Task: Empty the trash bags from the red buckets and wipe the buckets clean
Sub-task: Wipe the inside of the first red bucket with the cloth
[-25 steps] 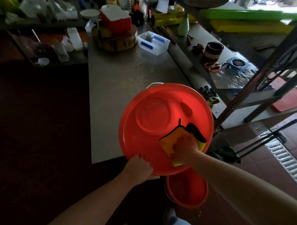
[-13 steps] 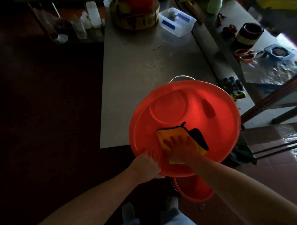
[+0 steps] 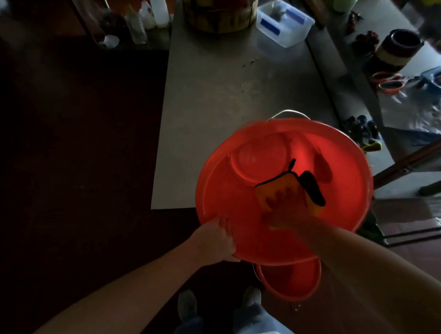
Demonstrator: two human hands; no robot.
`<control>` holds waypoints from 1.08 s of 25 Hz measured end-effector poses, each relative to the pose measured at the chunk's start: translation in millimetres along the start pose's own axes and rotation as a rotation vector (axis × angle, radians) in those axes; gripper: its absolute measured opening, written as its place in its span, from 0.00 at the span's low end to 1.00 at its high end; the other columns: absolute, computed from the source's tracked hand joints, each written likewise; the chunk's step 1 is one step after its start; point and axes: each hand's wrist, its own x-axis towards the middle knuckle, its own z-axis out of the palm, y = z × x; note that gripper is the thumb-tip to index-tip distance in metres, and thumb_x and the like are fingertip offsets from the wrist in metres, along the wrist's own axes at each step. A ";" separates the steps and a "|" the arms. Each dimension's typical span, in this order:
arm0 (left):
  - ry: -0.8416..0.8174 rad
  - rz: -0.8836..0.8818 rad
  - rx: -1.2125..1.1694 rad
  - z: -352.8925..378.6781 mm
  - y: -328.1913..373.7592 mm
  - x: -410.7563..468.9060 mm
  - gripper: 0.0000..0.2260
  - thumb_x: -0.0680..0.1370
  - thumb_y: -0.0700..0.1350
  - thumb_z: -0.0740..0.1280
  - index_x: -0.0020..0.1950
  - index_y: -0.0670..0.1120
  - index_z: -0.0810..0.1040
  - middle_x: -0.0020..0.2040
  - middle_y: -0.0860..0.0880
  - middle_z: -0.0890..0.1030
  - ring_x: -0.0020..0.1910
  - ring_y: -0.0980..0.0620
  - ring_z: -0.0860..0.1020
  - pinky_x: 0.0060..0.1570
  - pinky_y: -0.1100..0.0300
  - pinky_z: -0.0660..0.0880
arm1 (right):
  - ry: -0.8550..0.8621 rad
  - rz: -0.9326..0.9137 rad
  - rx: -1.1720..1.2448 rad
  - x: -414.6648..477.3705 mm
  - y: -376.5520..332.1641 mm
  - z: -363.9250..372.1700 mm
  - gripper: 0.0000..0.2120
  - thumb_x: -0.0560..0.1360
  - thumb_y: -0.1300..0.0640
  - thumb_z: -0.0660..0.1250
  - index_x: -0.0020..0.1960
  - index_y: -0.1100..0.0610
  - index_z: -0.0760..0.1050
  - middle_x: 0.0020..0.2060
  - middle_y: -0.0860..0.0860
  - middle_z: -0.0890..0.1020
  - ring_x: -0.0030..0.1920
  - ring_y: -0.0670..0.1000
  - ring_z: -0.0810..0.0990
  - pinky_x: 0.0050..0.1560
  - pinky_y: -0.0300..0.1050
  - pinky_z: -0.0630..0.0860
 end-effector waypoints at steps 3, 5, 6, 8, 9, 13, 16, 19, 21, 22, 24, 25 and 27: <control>0.066 0.051 -0.072 0.9 -9.1 4.2 0.34 0.76 0.73 0.54 0.39 0.45 0.83 0.38 0.43 0.83 0.39 0.43 0.80 0.48 0.51 0.77 | -0.208 -0.121 -0.104 -35.6 -25.7 -4.8 0.52 0.61 0.25 0.30 0.82 0.42 0.49 0.81 0.54 0.53 0.80 0.63 0.50 0.75 0.69 0.46; 0.122 0.099 -0.060 -0.6 -19.3 4.9 0.33 0.76 0.73 0.53 0.35 0.48 0.82 0.34 0.46 0.81 0.35 0.46 0.78 0.45 0.53 0.74 | -0.198 -0.169 -0.085 -57.5 -30.5 -14.3 0.64 0.50 0.17 0.19 0.81 0.39 0.45 0.82 0.48 0.49 0.81 0.58 0.48 0.76 0.66 0.46; 0.098 0.111 -0.054 -2.4 -26.5 4.6 0.33 0.76 0.73 0.53 0.34 0.48 0.81 0.33 0.47 0.81 0.33 0.47 0.78 0.43 0.55 0.73 | -0.208 -0.191 -0.059 -68.9 -30.6 -22.7 0.68 0.45 0.16 0.20 0.81 0.37 0.44 0.82 0.46 0.49 0.81 0.56 0.47 0.77 0.65 0.46; 0.075 0.121 -0.039 -7.1 -43.9 2.5 0.34 0.75 0.75 0.53 0.32 0.48 0.80 0.31 0.47 0.80 0.31 0.48 0.78 0.41 0.56 0.72 | -0.265 -0.236 -0.051 -85.6 -26.4 -36.0 0.60 0.52 0.12 0.32 0.80 0.36 0.41 0.82 0.44 0.47 0.82 0.55 0.46 0.77 0.64 0.46; 0.063 0.123 -0.030 -8.8 -52.7 1.4 0.34 0.74 0.75 0.52 0.32 0.48 0.79 0.31 0.47 0.80 0.30 0.48 0.78 0.40 0.56 0.73 | -0.288 -0.265 -0.072 -92.4 -23.2 -42.0 0.54 0.60 0.12 0.42 0.80 0.36 0.40 0.82 0.44 0.47 0.82 0.55 0.46 0.77 0.64 0.46; -0.009 0.121 -0.003 -36.7 -86.5 -11.0 0.32 0.75 0.73 0.53 0.41 0.49 0.82 0.40 0.46 0.84 0.38 0.48 0.82 0.53 0.51 0.74 | -0.283 -0.306 -0.241 -109.0 -11.9 -57.1 0.54 0.67 0.23 0.65 0.81 0.38 0.38 0.82 0.46 0.48 0.81 0.58 0.50 0.77 0.66 0.50; -0.137 0.076 0.008 -49.4 -113.5 -19.8 0.32 0.73 0.73 0.58 0.52 0.47 0.82 0.50 0.46 0.84 0.51 0.46 0.81 0.65 0.47 0.64 | -0.198 -0.273 -0.313 -114.7 -9.2 -58.5 0.51 0.68 0.28 0.68 0.80 0.37 0.42 0.81 0.45 0.54 0.80 0.58 0.55 0.75 0.65 0.55; -0.192 0.008 0.050 -58.4 -132.9 -27.8 0.30 0.70 0.74 0.63 0.53 0.49 0.82 0.52 0.48 0.84 0.55 0.47 0.80 0.70 0.45 0.59 | -0.110 -0.274 -0.338 -118.2 -16.1 -60.3 0.47 0.68 0.33 0.68 0.80 0.35 0.46 0.79 0.46 0.60 0.78 0.58 0.60 0.74 0.64 0.58; -0.258 -0.029 0.022 -59.1 -130.2 -28.6 0.31 0.67 0.74 0.66 0.56 0.51 0.82 0.55 0.49 0.83 0.59 0.46 0.79 0.73 0.42 0.55 | -0.097 -0.266 -0.344 -120.7 -23.9 -61.0 0.45 0.69 0.35 0.68 0.79 0.35 0.47 0.79 0.45 0.61 0.77 0.59 0.61 0.73 0.64 0.59; -0.265 -0.047 0.004 -59.5 -122.0 -27.3 0.32 0.67 0.74 0.66 0.58 0.51 0.82 0.57 0.48 0.82 0.61 0.45 0.78 0.73 0.39 0.52 | -0.095 -0.255 -0.343 -121.5 -26.3 -60.3 0.45 0.69 0.36 0.67 0.79 0.35 0.47 0.78 0.45 0.62 0.77 0.59 0.61 0.72 0.65 0.59; -0.194 -0.079 -0.032 -57.3 -95.2 -24.0 0.34 0.69 0.74 0.64 0.63 0.50 0.80 0.60 0.46 0.81 0.64 0.42 0.76 0.73 0.34 0.49 | -0.086 -0.242 -0.336 -121.4 -27.2 -56.2 0.44 0.69 0.36 0.67 0.79 0.35 0.47 0.78 0.45 0.61 0.77 0.59 0.61 0.73 0.65 0.58; -0.138 -0.087 -0.080 -55.8 -79.1 -22.2 0.35 0.70 0.74 0.62 0.64 0.48 0.79 0.60 0.44 0.80 0.64 0.41 0.76 0.73 0.35 0.51 | -0.076 -0.239 -0.330 -120.7 -26.2 -53.1 0.44 0.69 0.35 0.67 0.79 0.35 0.47 0.79 0.44 0.61 0.77 0.59 0.61 0.73 0.65 0.57; -0.052 -0.115 -0.218 -52.4 -46.5 -14.2 0.36 0.73 0.73 0.59 0.65 0.45 0.77 0.61 0.42 0.80 0.61 0.41 0.77 0.71 0.40 0.57 | -0.048 -0.232 -0.295 -120.7 -25.3 -50.9 0.45 0.70 0.35 0.66 0.80 0.35 0.46 0.79 0.44 0.61 0.77 0.58 0.61 0.74 0.63 0.57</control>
